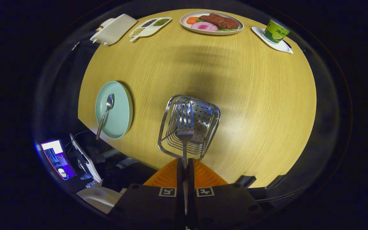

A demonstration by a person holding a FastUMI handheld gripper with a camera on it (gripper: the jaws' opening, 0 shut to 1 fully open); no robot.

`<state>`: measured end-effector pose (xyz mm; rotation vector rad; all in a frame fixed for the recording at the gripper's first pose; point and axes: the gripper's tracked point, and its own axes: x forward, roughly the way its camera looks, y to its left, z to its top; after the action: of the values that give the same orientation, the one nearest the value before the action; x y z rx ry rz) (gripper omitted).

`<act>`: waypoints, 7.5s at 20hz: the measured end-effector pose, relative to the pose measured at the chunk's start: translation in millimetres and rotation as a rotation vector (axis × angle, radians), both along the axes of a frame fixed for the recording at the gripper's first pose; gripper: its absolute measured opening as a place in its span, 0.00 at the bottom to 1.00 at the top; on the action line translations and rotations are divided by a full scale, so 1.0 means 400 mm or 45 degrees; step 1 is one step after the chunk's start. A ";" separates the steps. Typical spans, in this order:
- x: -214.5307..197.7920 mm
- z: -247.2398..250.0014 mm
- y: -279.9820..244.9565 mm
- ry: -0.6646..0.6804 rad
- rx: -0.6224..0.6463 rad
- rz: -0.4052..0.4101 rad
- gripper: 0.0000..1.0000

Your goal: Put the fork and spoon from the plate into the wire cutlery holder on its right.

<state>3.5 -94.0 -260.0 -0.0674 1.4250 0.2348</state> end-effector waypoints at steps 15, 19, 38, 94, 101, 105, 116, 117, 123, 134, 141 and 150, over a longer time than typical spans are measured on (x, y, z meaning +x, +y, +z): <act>0.096 0.213 0.073 -0.520 0.162 -0.151 0.99; 0.082 0.264 0.165 -0.670 0.195 -0.145 0.99; 0.036 -0.077 0.710 -0.444 0.301 -0.159 0.99; -0.013 0.133 0.053 -0.134 0.102 0.007 0.06; -0.016 0.081 -0.004 0.098 0.097 -0.113 0.06; -0.010 0.065 0.004 0.163 0.075 -0.093 0.06; 0.037 0.097 0.018 0.034 0.058 -0.108 0.75; 0.038 0.102 0.025 0.009 0.070 -0.108 0.76; 0.035 0.151 0.059 -0.140 0.141 -0.095 0.99; 0.099 0.457 0.072 -0.864 0.303 -0.199 0.99; 0.076 0.686 0.078 -1.348 0.259 -0.292 0.99; -0.014 0.911 0.109 -1.831 0.159 -0.427 0.99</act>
<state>-2.2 -50.3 104.4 0.0978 -0.0232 -0.0367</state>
